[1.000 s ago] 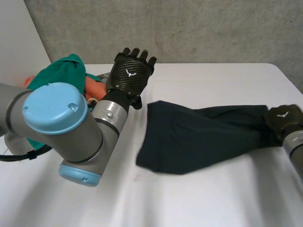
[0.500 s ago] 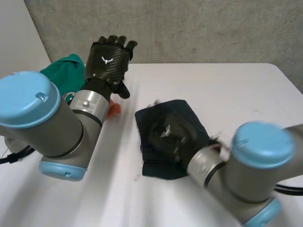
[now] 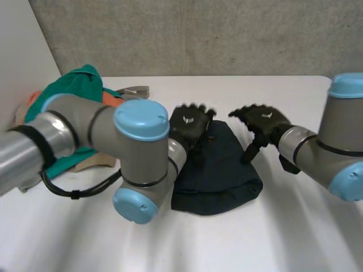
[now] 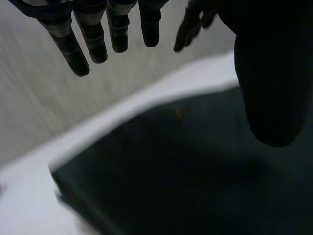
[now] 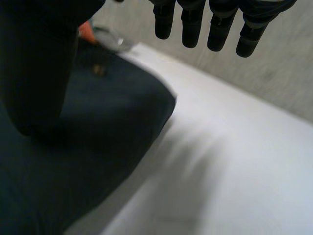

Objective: Fold the laundry.

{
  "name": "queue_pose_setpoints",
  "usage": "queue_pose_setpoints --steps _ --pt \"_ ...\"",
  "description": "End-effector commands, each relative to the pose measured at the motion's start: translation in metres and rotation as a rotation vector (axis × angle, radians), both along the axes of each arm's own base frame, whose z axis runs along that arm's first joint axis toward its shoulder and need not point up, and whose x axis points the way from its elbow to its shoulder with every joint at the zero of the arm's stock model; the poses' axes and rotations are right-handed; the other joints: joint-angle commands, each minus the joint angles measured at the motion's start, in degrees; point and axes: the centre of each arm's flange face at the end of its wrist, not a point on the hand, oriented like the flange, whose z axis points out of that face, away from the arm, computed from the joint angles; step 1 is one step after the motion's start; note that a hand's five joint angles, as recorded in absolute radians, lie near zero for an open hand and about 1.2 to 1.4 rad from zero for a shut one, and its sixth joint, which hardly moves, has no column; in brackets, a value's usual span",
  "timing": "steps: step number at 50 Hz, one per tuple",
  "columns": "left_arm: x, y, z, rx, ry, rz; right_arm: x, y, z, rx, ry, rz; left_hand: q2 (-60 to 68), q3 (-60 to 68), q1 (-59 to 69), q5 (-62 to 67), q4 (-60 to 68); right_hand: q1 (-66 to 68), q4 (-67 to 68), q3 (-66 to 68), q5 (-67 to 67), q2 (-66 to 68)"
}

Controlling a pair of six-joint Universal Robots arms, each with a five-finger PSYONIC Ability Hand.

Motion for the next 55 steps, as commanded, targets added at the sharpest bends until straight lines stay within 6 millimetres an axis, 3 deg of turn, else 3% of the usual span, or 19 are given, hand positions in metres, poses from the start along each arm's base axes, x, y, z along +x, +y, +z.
queue_pose_setpoints --steps 1,8,12,18,19,23,27,30,34,39,44,46,50,55 --pt "0.015 -0.006 -0.039 0.132 -0.158 0.091 0.003 -0.007 -0.045 0.147 0.08 0.012 -1.2 -1.5 -0.5 -2.1 -1.0 -2.6 -2.0 -1.9 -2.7 -2.0" --pt "0.021 0.004 -0.036 0.184 -0.21 0.086 -0.005 -0.008 -0.037 0.092 0.157 -0.019 -1.4 -1.7 -0.7 -2.2 -1.2 -2.6 -2.0 -1.9 -2.7 -2.0" --pt "0.024 0.007 0.009 0.119 -0.14 0.083 -0.012 -0.007 -0.014 0.025 0.146 -0.066 -2.0 -2.3 -1.3 -2.8 -1.7 -2.6 -2.0 -1.9 -2.7 -2.0" --pt "0.022 0.011 0.065 0.01 -0.006 0.026 -0.031 0.016 0.015 -0.114 0.119 -0.186 -2.0 -2.3 -1.3 -2.8 -1.7 -2.6 -2.0 -1.9 -2.7 -2.0" --pt "0.022 0.011 0.08 -0.023 0.037 -0.004 -0.033 0.019 0.016 -0.118 0.116 -0.196 -2.0 -2.3 -1.3 -2.8 -1.7 -2.6 -2.0 -1.9 -2.7 -2.0" --pt "0.034 -0.003 0.108 -0.077 0.107 -0.066 -0.04 0.039 0.011 -0.085 0.102 -0.213 -2.0 -2.3 -1.3 -2.8 -1.7 -2.6 -2.0 -1.9 -2.7 -2.0" --pt "0.036 -0.001 0.127 -0.093 0.152 -0.228 -0.04 0.062 -0.008 0.028 0.066 -0.175 -1.9 -2.2 -1.2 -2.7 -1.7 -2.6 -2.0 -1.9 -2.7 -2.0" --pt "0.031 0.011 0.13 -0.076 0.172 -0.413 -0.037 0.075 -0.022 0.109 0.017 -0.119 -1.7 -2.0 -1.0 -2.6 -1.5 -2.6 -2.0 -1.9 -2.7 -2.0" --pt "0.031 0.02 0.127 -0.03 0.174 -0.532 -0.033 0.073 -0.029 0.109 -0.055 -0.104 -1.6 -1.9 -0.9 -2.4 -1.4 -2.6 -2.0 -1.9 -2.7 -2.0" --pt "0.03 0.026 0.125 0.0 0.164 -0.552 -0.025 0.06 -0.065 0.135 -0.085 -0.111 -1.6 -1.9 -0.9 -2.4 -1.4 -2.6 -2.0 -1.9 -2.7 -2.0" --pt "0.031 0.027 0.122 0.009 0.157 -0.541 -0.016 0.05 -0.071 0.098 -0.098 -0.096 -1.4 -1.7 -0.7 -2.2 -1.2 -2.6 -2.0 -1.8 -2.6 -1.9" --pt "0.031 0.028 0.119 0.017 0.155 -0.534 -0.013 0.047 -0.074 0.091 -0.1 -0.089 -1.4 -1.7 -0.7 -2.2 -1.2 11.0 11.6 11.8 10.9 11.6" --pt "0.029 0.03 0.119 0.015 0.154 -0.534 -0.006 0.033 -0.077 0.074 -0.107 -0.08 -1.4 -1.7 -0.7 -2.2 -1.2 66.0 66.6 66.7 65.9 66.6" --pt "0.029 0.031 0.119 0.015 0.156 -0.536 -0.007 0.016 -0.064 0.02 -0.142 -0.112 -1.4 -1.7 -0.7 -2.2 -1.2 67.4 68.0 68.1 67.3 68.0"
